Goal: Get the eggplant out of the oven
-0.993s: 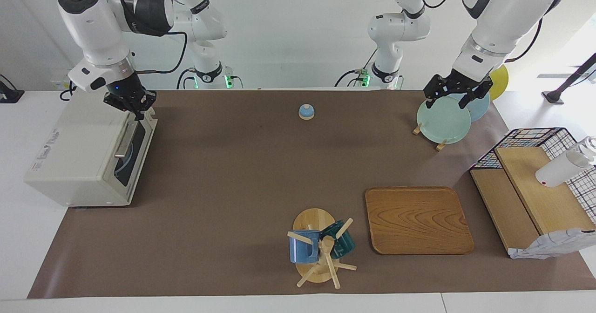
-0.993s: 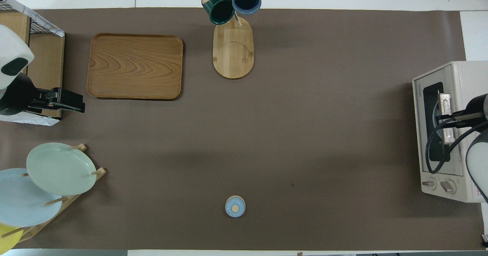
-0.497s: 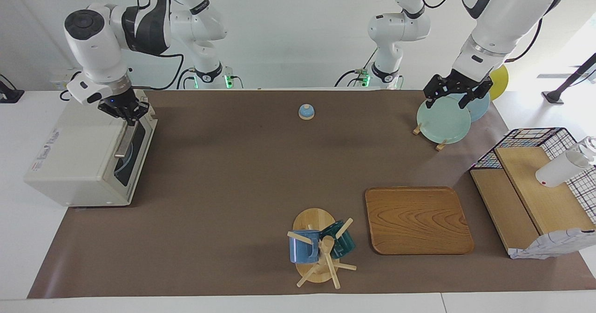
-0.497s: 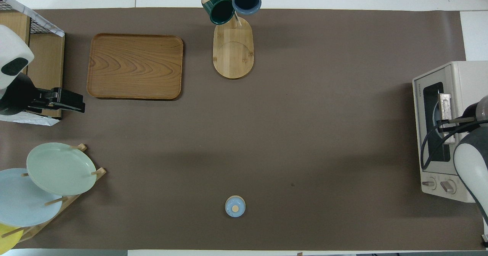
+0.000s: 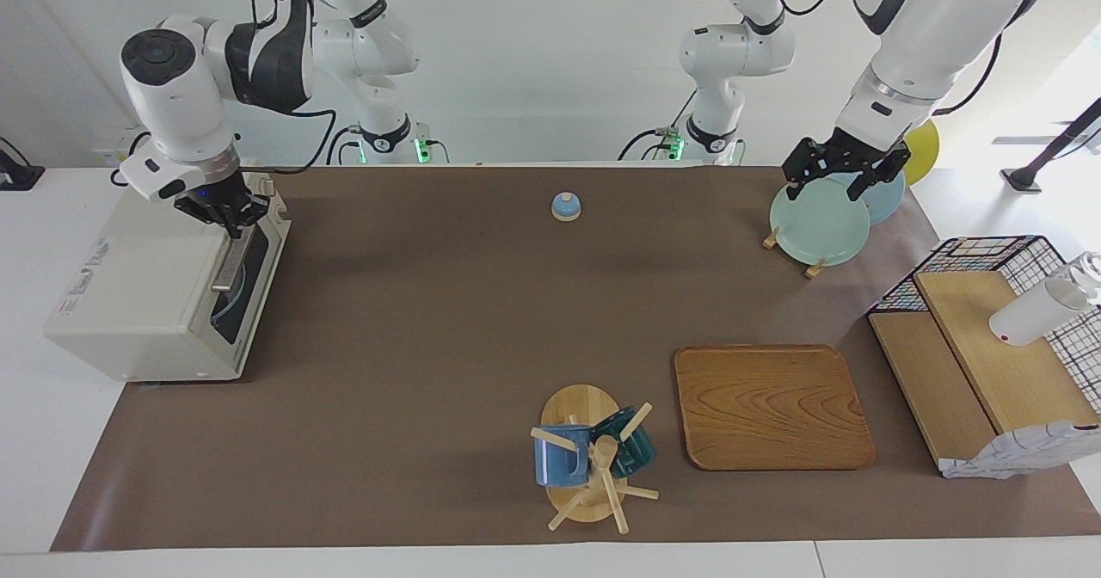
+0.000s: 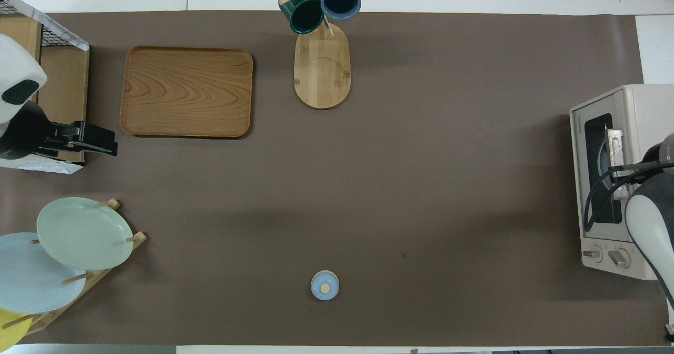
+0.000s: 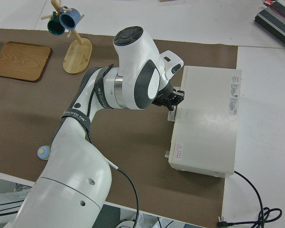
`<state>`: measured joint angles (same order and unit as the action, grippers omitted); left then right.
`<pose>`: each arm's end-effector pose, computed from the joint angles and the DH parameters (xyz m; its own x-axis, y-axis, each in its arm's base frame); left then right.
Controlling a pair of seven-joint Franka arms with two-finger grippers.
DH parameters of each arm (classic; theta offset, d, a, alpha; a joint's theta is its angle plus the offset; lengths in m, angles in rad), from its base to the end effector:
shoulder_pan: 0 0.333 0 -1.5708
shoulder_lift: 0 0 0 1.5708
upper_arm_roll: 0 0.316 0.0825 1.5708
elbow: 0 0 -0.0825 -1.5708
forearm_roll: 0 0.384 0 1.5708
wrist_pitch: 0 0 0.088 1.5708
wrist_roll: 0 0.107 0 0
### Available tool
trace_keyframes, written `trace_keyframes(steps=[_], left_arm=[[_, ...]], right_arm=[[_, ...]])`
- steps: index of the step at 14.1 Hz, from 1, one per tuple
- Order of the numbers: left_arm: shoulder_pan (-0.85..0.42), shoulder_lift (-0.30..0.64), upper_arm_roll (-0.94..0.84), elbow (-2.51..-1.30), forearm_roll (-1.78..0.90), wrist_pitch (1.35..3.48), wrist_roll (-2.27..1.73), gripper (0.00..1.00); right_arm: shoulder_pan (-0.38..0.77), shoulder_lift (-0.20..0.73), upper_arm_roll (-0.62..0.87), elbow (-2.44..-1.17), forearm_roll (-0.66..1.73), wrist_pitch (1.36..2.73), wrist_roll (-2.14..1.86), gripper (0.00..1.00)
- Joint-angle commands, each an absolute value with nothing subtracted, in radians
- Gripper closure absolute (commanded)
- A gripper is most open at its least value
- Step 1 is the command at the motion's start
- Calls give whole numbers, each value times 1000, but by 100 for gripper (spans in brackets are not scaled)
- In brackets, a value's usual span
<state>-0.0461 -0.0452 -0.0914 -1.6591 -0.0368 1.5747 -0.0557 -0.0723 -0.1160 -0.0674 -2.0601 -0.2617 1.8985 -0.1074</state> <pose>0.5334 -0.0789 0.6079 0.9958 -0.0812 -0.0411 -0.0800 -0.9963 0.0304 0.5092 -0.0916 0.4843 0.9956 0.0493 -0.0801 0.0663 -0.9719 0.2261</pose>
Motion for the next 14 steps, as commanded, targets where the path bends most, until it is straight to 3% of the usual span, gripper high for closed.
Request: trace_keyframes(steps=[1,9,14], left_arm=[[-43,-55,-89,-1652,-48,1557,-46,0],[-43,-55,-89,-1652,-48,1557,-45,0],[-43,-55,-89,-1652,-48,1557,-46,0]], right_arm=[[-90,-115,-63,-2075,-287,1936,-149,100],[-107,-104,-61,-2129,-281,2006,-146,100],[-45,-65,-60,-2163,-272,2065,-86,100]])
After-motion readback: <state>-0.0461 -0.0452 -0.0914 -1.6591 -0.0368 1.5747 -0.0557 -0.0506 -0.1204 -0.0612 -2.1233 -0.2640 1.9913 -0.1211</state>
